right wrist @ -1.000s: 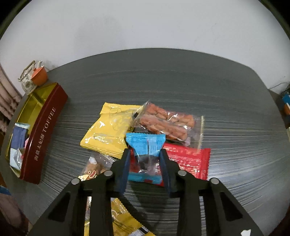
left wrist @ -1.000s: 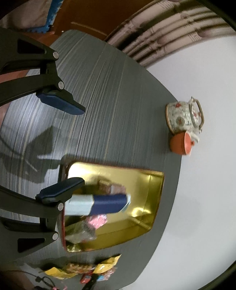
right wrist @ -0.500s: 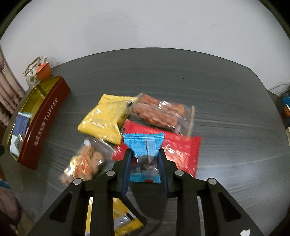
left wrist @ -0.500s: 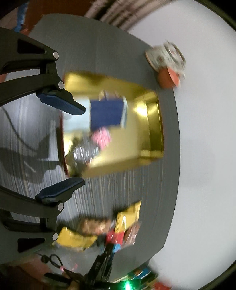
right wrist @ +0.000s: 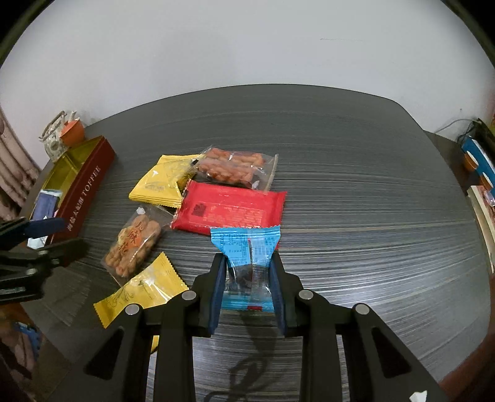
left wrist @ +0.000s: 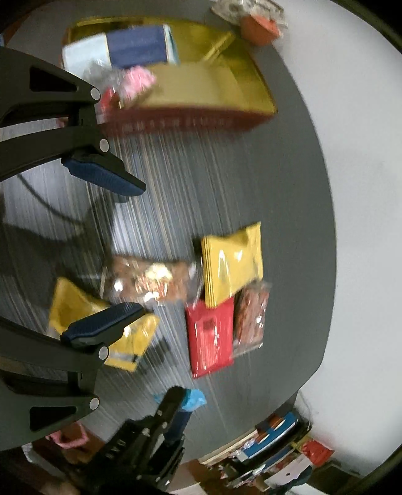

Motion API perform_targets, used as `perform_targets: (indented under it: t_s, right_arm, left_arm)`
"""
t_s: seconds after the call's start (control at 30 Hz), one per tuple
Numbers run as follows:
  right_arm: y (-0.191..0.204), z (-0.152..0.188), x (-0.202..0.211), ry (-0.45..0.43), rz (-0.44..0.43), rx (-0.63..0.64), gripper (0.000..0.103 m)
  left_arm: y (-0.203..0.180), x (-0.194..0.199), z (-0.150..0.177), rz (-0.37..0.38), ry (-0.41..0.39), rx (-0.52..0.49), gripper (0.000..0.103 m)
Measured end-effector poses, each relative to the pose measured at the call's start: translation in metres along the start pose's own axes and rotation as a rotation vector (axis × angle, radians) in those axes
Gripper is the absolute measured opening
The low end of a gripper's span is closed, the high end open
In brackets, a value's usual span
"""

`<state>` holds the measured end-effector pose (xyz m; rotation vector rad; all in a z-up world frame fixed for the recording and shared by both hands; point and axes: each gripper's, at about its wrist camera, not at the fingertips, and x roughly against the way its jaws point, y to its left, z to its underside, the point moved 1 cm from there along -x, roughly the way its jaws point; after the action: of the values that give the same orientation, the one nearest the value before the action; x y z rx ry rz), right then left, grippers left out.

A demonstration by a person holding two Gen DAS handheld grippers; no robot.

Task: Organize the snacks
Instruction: 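Grasp the clear bag of orange twists with the left gripper while the right holds the blue candy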

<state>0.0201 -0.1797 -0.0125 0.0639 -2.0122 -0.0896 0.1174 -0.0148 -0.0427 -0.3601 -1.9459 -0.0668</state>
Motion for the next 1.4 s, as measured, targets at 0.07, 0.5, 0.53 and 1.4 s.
perform_targets:
  t_s: [0.07, 0.5, 0.53, 1.4]
  right_arm:
    - [-0.001, -0.001, 0.001, -0.007, -0.001, 0.002, 0.025]
    - [-0.006, -0.004, 0.008, -0.027, -0.018, -0.005, 0.025]
    - [-0.006, -0.004, 0.008, -0.026, -0.019, -0.006, 0.025]
    - [-0.004, -0.001, 0.005, -0.012, -0.015, -0.003, 0.025]
  left_arm:
    - [-0.008, -0.008, -0.004, -0.003, 0.016, -0.006, 0.072]
    - [-0.022, -0.039, -0.014, -0.046, 0.084, -0.024, 0.065]
    - [-0.021, -0.041, -0.014, -0.047, 0.091, -0.02, 0.063]
    - [-0.022, -0.038, -0.008, -0.05, 0.099, -0.056, 0.039]
